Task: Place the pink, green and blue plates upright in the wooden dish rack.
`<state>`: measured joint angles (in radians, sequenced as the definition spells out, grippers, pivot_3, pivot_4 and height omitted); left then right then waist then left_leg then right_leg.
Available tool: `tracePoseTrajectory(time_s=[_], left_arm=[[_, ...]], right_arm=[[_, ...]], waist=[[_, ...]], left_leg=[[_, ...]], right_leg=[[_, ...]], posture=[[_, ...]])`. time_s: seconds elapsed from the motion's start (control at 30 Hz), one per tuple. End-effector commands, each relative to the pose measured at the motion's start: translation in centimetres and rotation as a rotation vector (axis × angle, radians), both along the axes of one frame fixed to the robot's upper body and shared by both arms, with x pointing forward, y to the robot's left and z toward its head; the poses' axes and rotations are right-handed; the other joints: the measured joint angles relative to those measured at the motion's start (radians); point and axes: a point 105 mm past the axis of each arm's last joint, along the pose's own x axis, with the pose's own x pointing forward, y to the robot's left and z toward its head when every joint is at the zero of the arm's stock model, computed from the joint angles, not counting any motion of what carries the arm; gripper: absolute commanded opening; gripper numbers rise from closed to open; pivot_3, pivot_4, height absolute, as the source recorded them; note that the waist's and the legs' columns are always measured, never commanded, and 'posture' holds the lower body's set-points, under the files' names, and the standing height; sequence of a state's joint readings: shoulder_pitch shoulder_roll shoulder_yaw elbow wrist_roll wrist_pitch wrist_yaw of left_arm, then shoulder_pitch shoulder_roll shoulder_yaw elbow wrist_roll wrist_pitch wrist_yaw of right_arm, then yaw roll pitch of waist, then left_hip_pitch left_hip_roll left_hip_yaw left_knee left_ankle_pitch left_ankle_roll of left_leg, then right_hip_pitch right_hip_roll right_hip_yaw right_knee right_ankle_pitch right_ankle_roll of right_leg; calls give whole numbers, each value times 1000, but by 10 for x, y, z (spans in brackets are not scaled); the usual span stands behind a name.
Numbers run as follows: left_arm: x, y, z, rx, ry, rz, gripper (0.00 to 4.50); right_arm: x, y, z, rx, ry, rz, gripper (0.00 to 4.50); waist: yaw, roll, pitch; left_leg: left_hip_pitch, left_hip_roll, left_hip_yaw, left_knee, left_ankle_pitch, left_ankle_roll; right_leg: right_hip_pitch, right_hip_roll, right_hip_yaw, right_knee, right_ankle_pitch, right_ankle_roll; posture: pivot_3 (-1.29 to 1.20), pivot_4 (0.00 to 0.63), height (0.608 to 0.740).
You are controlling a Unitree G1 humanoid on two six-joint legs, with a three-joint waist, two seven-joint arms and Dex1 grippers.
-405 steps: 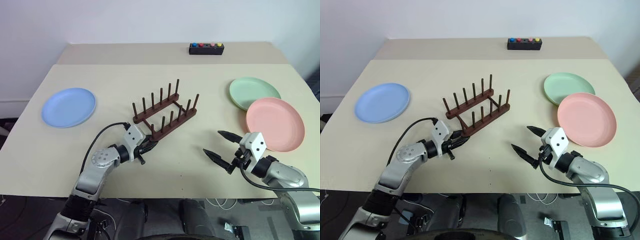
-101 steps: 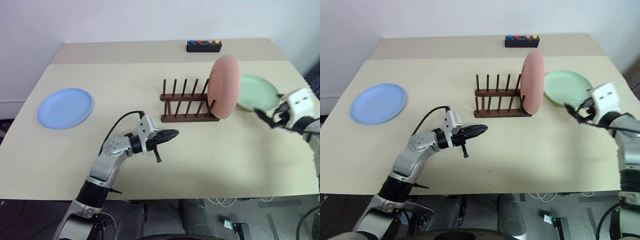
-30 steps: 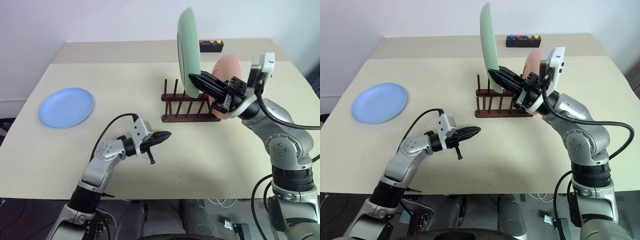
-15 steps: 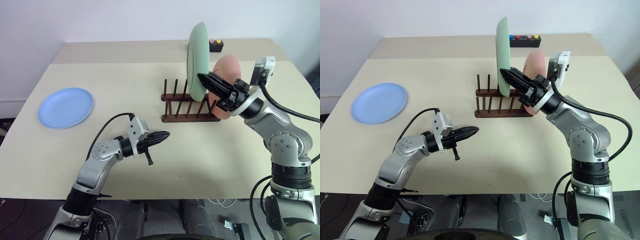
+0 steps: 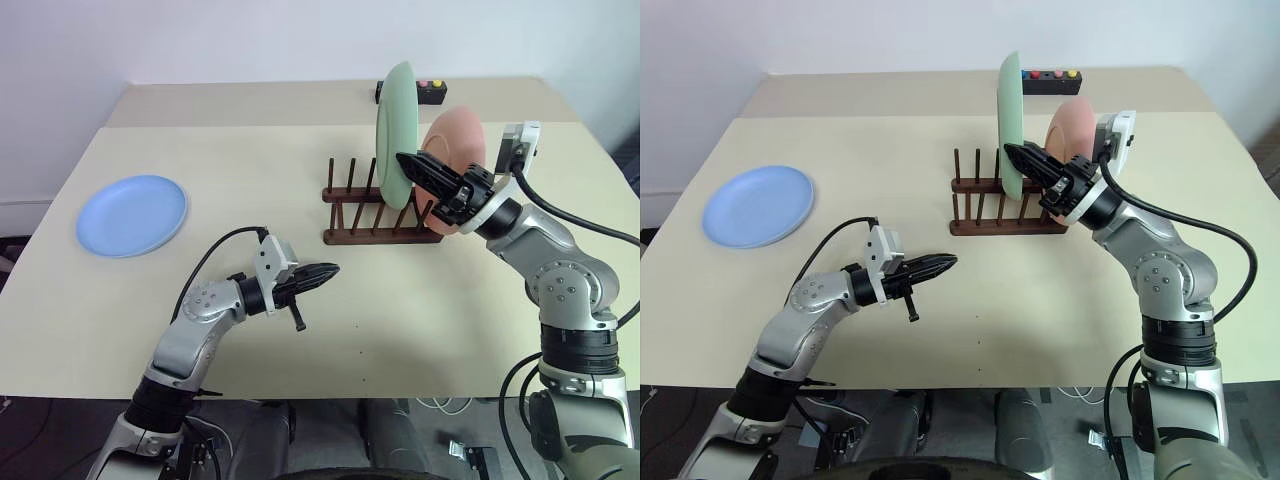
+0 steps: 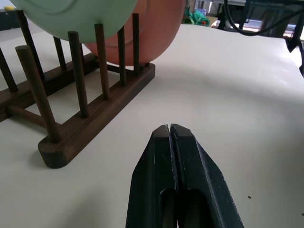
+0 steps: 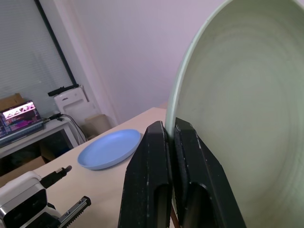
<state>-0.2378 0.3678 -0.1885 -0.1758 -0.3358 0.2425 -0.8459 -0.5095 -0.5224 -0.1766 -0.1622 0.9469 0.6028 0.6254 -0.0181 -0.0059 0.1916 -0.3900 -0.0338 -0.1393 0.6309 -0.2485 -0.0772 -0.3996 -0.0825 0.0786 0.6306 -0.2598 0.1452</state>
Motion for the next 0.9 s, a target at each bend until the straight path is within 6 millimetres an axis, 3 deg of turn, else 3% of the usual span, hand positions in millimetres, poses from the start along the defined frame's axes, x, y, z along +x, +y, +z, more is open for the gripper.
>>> tracePoseTrajectory(time_s=[0.03, 0.13, 0.33, 0.63, 0.9], left_arm=[[-2, 1, 8, -13, -43, -4, 0], [-2, 1, 8, -13, -45, -5, 0], [-2, 0, 9, -14, -46, -7, 0], [-1, -2, 10, -13, -47, -8, 0], [0, 0, 15, -19, -55, 1, 0]], right_arm=[[-6, -3, 15, 37, -55, 8, 328], [-6, -4, 15, 40, -53, 5, 1406], [-5, -6, 15, 23, -61, -23, 4477], [0, -12, 18, -29, -105, -86, 4477], [0, -13, 34, -96, -209, -136, 4477]], waist=[[0, 0, 0], [0, 0, 0], [0, 0, 0], [0, 0, 0], [-1, 0, 0]], left_leg=[[0, 0, 0, 0, 0, 0], [0, 0, 0, 0, 0, 0], [0, 0, 0, 0, 0, 0], [0, 0, 0, 0, 0, 0], [0, 0, 0, 0, 0, 0]], right_leg=[[0, 0, 0, 0, 0, 0], [0, 0, 0, 0, 0, 0], [0, 0, 0, 0, 0, 0], [0, 0, 0, 0, 0, 0], [0, 0, 0, 0, 0, 0]], posture=[[0, 150, 740], [0, 150, 740], [0, 150, 740], [0, 150, 740], [0, 150, 740]])
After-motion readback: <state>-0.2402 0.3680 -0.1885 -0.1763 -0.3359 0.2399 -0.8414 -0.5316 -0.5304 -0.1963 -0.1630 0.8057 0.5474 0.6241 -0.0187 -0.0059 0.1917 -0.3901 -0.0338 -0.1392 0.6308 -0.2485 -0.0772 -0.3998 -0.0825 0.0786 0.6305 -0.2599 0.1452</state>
